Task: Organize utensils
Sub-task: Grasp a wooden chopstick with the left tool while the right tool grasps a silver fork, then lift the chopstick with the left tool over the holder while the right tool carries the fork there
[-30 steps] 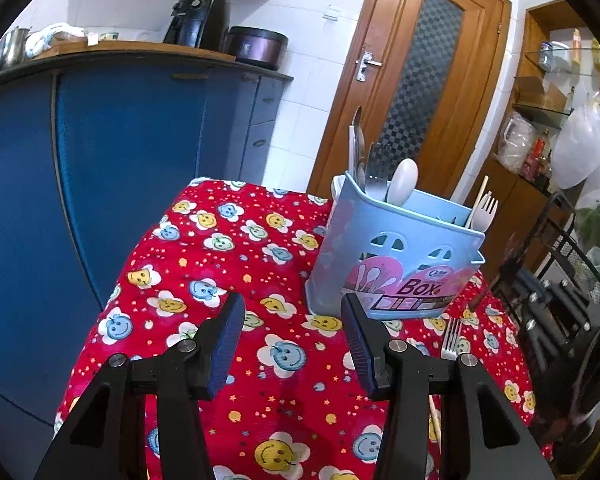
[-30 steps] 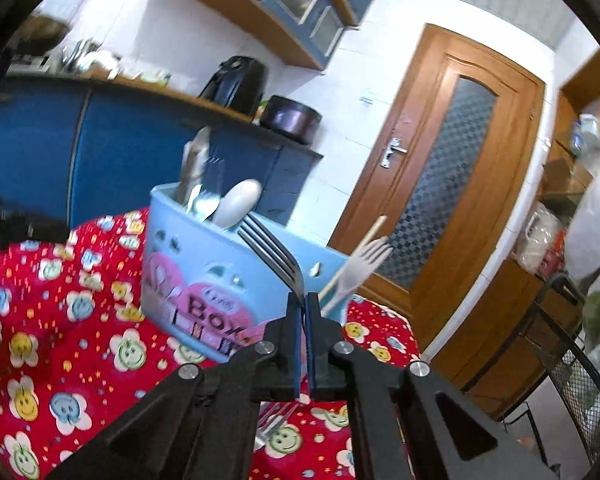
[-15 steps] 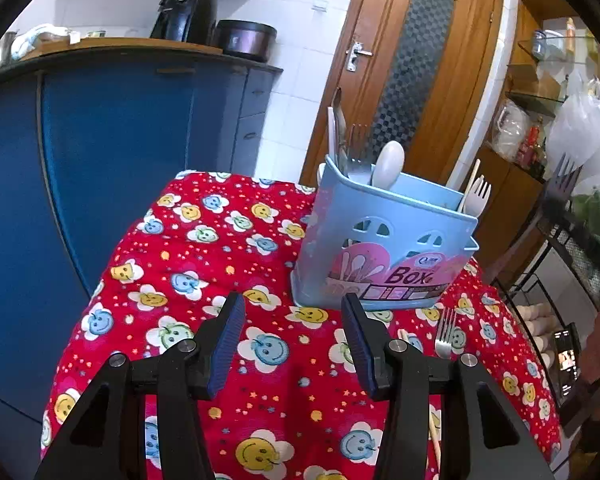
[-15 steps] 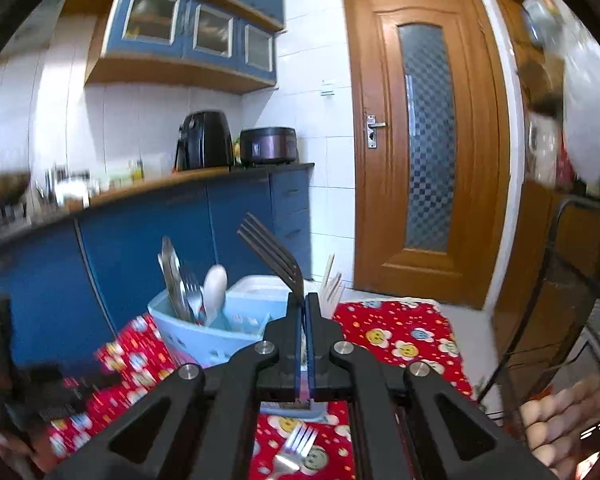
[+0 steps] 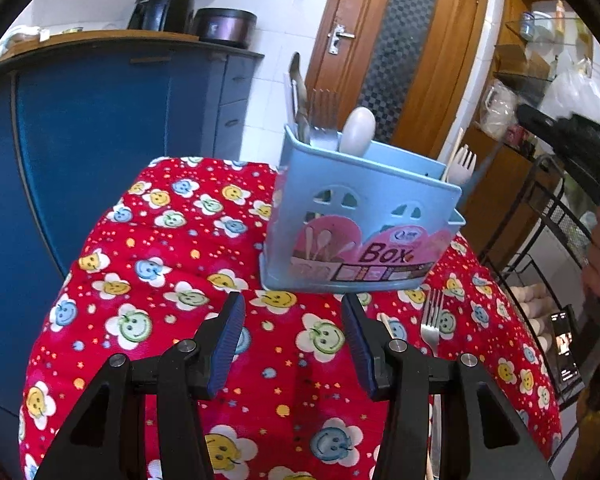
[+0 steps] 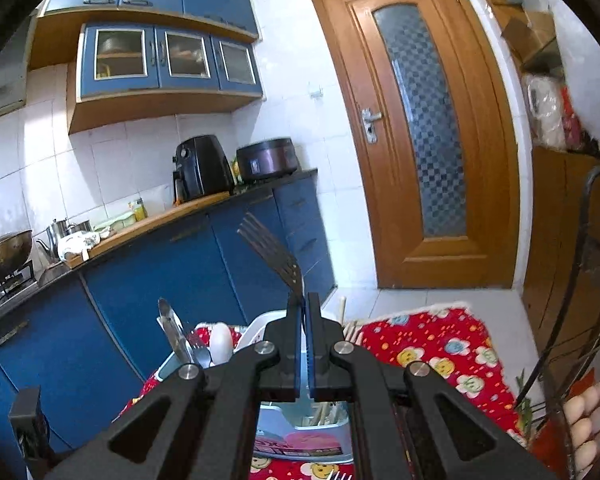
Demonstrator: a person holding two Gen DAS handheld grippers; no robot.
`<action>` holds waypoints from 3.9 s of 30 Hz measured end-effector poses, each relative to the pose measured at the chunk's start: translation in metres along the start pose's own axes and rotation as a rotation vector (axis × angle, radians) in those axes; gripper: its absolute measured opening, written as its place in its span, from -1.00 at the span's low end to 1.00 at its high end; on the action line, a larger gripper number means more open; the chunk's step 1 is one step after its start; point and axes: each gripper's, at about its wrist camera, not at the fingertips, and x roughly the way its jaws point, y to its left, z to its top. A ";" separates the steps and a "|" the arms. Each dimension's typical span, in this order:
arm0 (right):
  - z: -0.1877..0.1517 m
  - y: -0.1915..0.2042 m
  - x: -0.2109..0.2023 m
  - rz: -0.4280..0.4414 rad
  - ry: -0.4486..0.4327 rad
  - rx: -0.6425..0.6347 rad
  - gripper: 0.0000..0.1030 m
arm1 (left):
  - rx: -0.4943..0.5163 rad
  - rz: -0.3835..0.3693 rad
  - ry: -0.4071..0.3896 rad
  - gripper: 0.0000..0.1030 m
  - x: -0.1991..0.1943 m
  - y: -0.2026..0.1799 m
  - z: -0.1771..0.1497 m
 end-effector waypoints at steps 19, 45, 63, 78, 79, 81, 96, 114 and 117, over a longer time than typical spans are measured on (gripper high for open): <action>-0.035 -0.006 0.034 0.046 0.202 0.024 -0.47 | 0.024 -0.030 0.043 -0.01 0.013 -0.015 -0.010; -0.097 -0.035 -0.039 -0.108 0.296 0.084 -0.19 | 0.087 -0.113 0.151 -0.01 0.026 -0.053 -0.025; -0.138 -0.060 -0.044 -0.128 0.366 0.155 -0.11 | 0.152 -0.069 0.277 -0.01 0.060 -0.077 -0.037; -0.146 -0.081 -0.046 -0.074 0.385 0.227 -0.11 | 0.193 -0.030 0.347 -0.75 0.081 -0.098 -0.037; -0.146 -0.081 -0.045 -0.072 0.387 0.229 -0.11 | 0.181 -0.039 0.355 -0.80 0.082 -0.097 -0.035; -0.148 -0.081 -0.043 -0.062 0.395 0.233 -0.11 | 0.138 -0.060 0.364 -0.84 0.083 -0.091 -0.032; -0.149 -0.061 -0.006 0.041 0.491 0.204 -0.11 | -0.033 -0.134 0.171 -0.92 0.047 -0.050 -0.011; -0.145 -0.056 0.046 0.082 0.525 0.147 -0.11 | -0.094 -0.181 0.048 -0.92 0.035 -0.014 0.004; -0.145 -0.055 0.050 0.089 0.513 0.139 -0.12 | -0.091 -0.179 0.041 -0.92 0.035 -0.013 0.003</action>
